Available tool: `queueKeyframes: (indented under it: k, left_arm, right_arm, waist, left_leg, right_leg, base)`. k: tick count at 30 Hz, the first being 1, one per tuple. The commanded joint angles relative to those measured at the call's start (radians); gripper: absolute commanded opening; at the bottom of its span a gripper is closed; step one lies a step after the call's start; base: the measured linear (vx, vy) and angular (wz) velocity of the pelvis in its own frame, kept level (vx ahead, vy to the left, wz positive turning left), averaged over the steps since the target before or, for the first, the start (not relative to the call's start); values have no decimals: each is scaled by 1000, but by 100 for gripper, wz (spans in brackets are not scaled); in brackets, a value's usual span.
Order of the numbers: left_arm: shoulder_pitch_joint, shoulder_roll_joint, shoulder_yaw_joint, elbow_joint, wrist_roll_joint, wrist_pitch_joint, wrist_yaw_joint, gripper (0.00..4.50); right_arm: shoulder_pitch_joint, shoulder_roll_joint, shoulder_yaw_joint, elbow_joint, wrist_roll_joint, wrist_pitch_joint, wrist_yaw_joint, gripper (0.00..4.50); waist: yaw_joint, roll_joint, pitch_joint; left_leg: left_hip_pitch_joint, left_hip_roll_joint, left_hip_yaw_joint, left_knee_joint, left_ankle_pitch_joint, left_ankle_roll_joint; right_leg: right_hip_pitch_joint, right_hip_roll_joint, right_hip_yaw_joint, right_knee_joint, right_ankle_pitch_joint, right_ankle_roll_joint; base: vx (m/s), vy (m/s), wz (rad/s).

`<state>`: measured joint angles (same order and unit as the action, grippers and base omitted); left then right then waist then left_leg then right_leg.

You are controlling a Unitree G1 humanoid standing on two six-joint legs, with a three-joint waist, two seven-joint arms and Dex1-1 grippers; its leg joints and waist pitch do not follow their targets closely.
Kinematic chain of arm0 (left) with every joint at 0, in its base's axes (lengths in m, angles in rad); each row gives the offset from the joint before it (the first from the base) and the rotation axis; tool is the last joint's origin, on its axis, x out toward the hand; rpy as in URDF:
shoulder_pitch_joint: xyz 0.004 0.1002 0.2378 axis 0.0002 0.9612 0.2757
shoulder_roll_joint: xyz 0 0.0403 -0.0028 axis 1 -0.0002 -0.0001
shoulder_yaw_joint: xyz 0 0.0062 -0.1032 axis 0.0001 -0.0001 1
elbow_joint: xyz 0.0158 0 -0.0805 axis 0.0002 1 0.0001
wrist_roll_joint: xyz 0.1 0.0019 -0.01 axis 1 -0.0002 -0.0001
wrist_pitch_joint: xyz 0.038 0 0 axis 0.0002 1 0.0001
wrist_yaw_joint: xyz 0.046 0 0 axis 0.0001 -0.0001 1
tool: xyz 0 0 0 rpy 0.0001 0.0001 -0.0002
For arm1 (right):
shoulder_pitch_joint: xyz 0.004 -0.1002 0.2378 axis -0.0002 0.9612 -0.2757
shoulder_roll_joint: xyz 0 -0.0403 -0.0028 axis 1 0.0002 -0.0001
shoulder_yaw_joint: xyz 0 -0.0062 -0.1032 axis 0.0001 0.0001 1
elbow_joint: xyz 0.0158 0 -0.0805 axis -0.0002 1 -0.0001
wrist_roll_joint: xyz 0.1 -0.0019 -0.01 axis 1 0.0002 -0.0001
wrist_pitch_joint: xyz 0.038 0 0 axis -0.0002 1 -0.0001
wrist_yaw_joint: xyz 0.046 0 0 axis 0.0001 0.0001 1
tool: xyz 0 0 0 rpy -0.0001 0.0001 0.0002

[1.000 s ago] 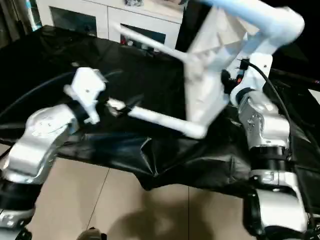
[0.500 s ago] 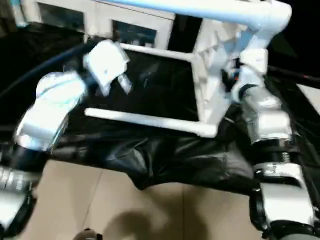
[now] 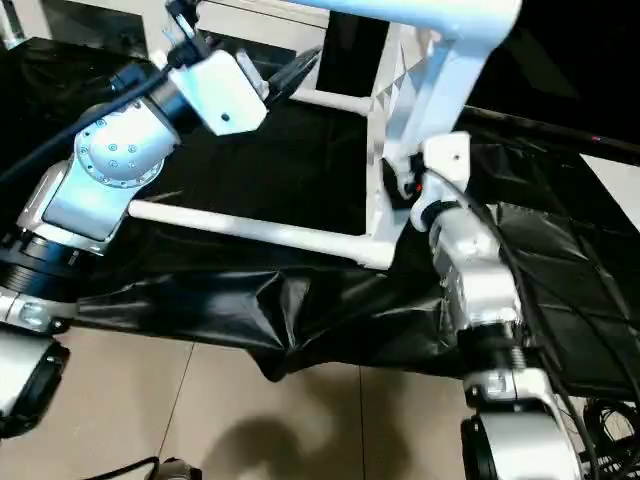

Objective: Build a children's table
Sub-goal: Flip table

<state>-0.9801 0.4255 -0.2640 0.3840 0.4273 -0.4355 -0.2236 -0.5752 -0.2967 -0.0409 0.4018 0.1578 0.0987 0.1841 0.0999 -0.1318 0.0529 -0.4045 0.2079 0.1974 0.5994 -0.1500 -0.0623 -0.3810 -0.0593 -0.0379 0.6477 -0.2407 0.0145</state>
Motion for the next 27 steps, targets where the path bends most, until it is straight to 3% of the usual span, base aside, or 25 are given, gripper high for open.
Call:
queueKeyframes:
  k: [1,3,10,11,13,24,27]
  left_arm:
    - [-54,-2,-31,41,49,-29,41,450]
    - [-89,-2,-34,117,79,-47,64,450]
    - [-182,6,-51,277,141,-55,136,450]
    - [-198,4,-57,305,149,-55,145,450]
    - [-235,-2,-71,370,169,-56,165,450]
    - [-327,-15,-65,501,194,-46,236,450]
    - [-371,-18,-65,570,188,-63,257,416]
  right_arm:
    - [27,-6,-27,-44,-15,-44,1,427]
    - [60,-1,-40,-79,-9,-73,15,427]
    - [141,-19,-10,-162,-5,-129,69,427]
    - [151,-15,-11,-172,-3,-136,68,427]
    - [170,-6,-12,-193,-1,-152,68,427]
    - [200,11,2,-264,13,-221,122,427]
    - [240,6,32,-316,52,-262,214,433]
  waist:
    - [6,28,-70]
    - [10,26,-69]
    - [15,27,-68]
    - [16,33,-68]
    - [16,30,-68]
    - [19,30,-66]
    - [21,29,-65]
  left_leg:
    - [48,30,-19,-61,-128,-68]
    - [51,30,-19,-61,-147,-68]
    - [44,29,-22,-61,-142,-56]
    - [46,28,-22,-61,-145,-56]
    - [47,28,-22,-61,-149,-51]
    - [45,29,-22,-58,-138,-15]
    - [45,30,-23,-58,-147,0]
  right_leg:
    - [35,-67,34,-56,139,-145]
    - [32,-69,36,-59,125,-139]
    - [37,-73,35,-58,121,-150]
    - [34,-72,35,-60,119,-153]
    - [34,-72,36,-60,124,-155]
    - [36,-75,36,-60,150,-182]
    - [37,-75,36,-60,158,-181]
  base:
    - [0,0,0]
    - [0,0,0]
    - [0,0,0]
    - [0,0,0]
    - [0,0,0]
    - [0,0,0]
    - [0,0,0]
